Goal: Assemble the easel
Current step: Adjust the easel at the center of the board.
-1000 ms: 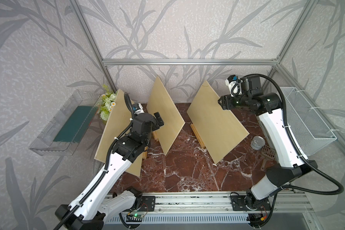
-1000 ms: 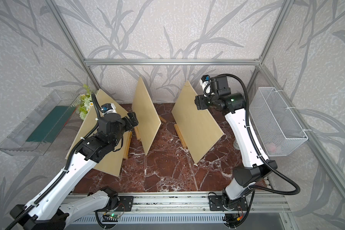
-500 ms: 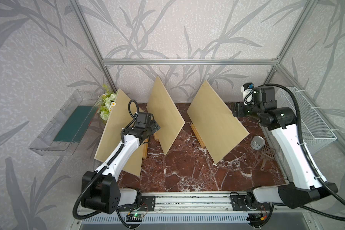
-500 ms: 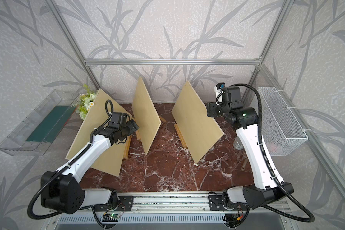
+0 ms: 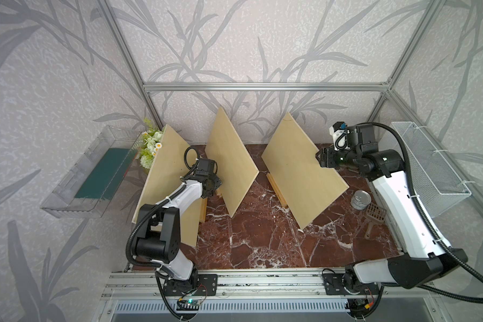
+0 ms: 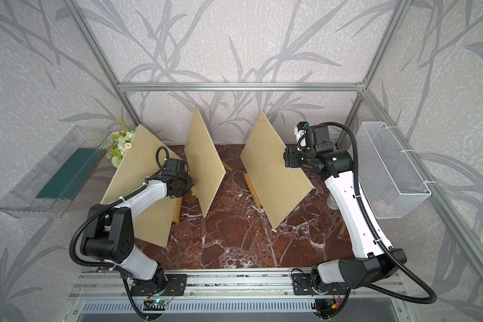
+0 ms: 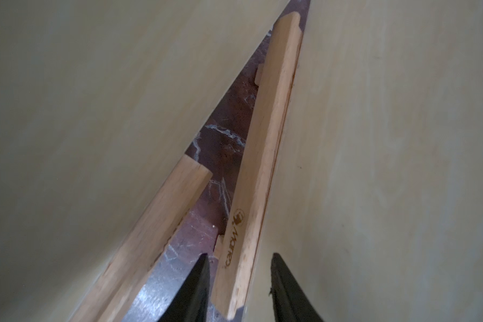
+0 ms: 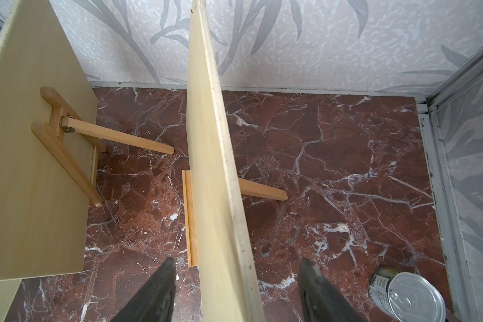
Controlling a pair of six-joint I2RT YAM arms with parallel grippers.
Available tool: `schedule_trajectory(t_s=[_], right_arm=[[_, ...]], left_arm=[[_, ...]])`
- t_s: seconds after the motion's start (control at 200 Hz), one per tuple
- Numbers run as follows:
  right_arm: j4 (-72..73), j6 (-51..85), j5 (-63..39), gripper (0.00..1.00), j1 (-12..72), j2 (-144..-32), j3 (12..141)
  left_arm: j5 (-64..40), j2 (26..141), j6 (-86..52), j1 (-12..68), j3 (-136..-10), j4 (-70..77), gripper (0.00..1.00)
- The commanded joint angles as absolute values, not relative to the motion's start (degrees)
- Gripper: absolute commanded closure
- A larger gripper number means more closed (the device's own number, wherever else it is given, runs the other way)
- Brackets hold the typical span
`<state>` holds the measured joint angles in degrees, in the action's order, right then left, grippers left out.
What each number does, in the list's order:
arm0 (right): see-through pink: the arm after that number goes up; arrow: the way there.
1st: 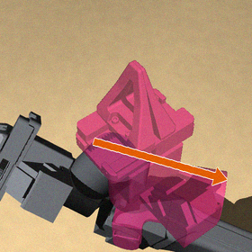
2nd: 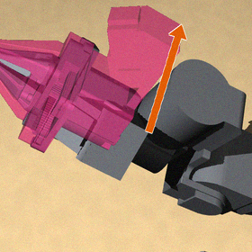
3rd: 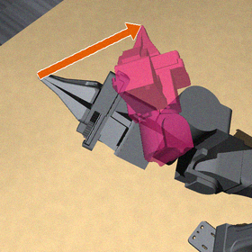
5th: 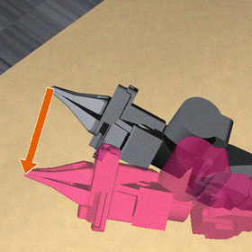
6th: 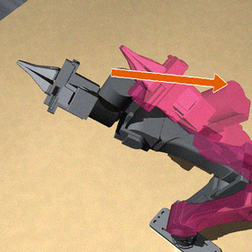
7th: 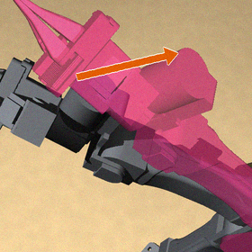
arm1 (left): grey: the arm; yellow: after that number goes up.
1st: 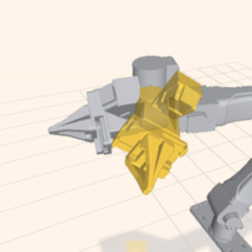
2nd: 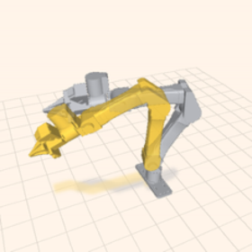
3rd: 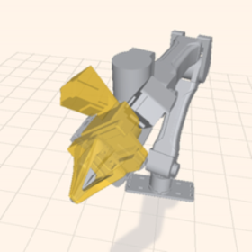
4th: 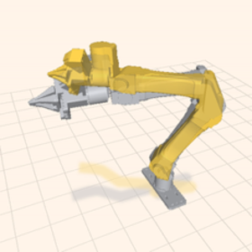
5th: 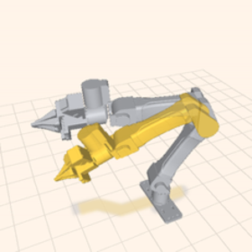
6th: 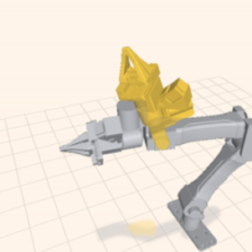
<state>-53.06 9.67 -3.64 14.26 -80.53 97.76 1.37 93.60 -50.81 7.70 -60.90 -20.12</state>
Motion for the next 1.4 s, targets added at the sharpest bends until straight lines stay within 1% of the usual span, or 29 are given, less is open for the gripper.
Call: schedule_trajectory(t_s=[0.0, 0.115, 0.265, 0.495, 0.765, 0.91, 0.995, 1.14, 1.2, 1.245, 1.355, 1.394], right_arm=[[-53.7, 10.0, -4.9, 0.32, 14.3, -80.8, 99.8], [-53.9, 9.9, -5.1, 0.32, 14.3, -80.9, 100.1], [-53.9, 10.2, -5.1, 0.32, 14.3, -80.9, 100.3], [-54.3, 9.8, -4.4, 0.32, 14.3, -81.6, 100.8], [-55.3, 8.8, 1.2, 0.31, 14.0, -82.3, 101.3], [-55.3, 8.9, 0.9, 0.3, 12.6, -82.5, 102.7], [-55.0, 10.2, 0.1, 0.3, 10.3, -83.0, 104.2], [-52.4, 13.2, -4.0, 0.29, 3.9, -85.0, 105.7], [-52.1, 13.9, -4.8, 0.29, 1.7, -86.9, 105.5], [-51.5, 14.1, -4.2, 0.28, 0.7, -88.2, 104.5], [-48.3, 13.9, -2.8, 0.27, -0.6, -90.4, 98.6], [-46.6, 14.1, -1.7, 0.27, -0.8, -90.8, 95.9]], left_arm=[[3.2, 96.4, -50.6, 7.3, -64.2, -20.3, 0.61], [1.8, 100.4, -50.5, 7.3, -66.6, -19.3, 0.63], [0.0, 104.5, -50.2, 8.0, -69.3, -20.0, 0.76], [-0.9, 108.6, -49.4, 11.8, -72.8, -21.0, 0.85], [-2.5, 113.1, -50.4, 16.5, -76.1, -20.7, 0.86], [-2.7, 114.2, -51.5, 18.6, -76.7, -20.2, 0.86], [-3.6, 114.5, -51.8, 19.5, -77.0, -19.7, 0.86], [-4.6, 114.6, -52.1, 20.9, -78.2, -19.5, 0.85], [-4.8, 113.9, -52.0, 21.1, -78.2, -19.6, 0.82], [-4.8, 112.8, -51.9, 21.1, -78.0, -19.6, 0.76], [-3.1, 107.8, -49.0, 21.1, -77.6, -20.9, 0.42], [-1.8, 105.6, -47.4, 21.0, -77.5, -21.7, 0.32]])
